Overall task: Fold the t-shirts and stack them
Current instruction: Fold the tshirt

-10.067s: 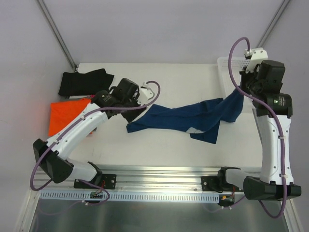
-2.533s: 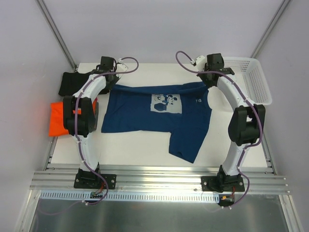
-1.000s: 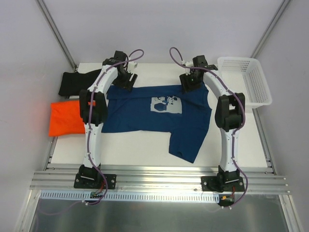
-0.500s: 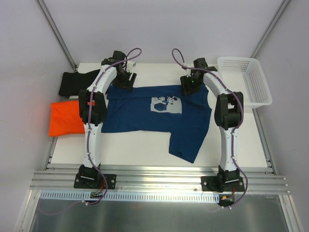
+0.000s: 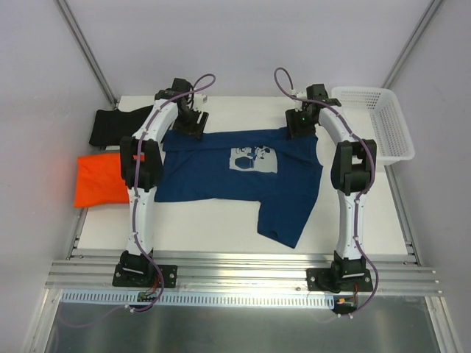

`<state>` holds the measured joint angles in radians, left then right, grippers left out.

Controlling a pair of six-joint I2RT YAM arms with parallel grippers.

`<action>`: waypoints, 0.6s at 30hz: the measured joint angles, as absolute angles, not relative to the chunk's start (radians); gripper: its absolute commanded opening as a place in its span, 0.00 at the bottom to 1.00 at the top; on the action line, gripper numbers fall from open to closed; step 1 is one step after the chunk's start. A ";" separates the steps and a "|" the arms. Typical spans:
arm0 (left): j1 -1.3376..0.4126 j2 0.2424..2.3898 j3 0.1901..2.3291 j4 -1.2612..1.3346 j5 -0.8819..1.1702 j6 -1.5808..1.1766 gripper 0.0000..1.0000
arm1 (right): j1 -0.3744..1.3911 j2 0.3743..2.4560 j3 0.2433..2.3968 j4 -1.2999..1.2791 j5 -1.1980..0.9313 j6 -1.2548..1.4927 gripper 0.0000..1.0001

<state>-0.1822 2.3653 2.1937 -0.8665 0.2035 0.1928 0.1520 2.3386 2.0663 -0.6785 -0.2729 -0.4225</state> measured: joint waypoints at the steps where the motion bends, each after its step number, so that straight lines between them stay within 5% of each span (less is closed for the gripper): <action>1: -0.182 2.365 2.193 -0.867 0.204 0.192 0.67 | 0.149 2.342 2.070 -0.679 -0.274 -0.422 0.57; 18: -0.182 2.365 2.177 -0.873 0.232 0.165 0.66 | 0.096 2.367 2.037 -0.685 -0.426 -0.247 0.57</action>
<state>-0.1822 2.3646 2.1769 -0.8726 0.2317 0.1650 0.0963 2.3672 2.0369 -0.6853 -0.4255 -0.2470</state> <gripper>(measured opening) 0.664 0.568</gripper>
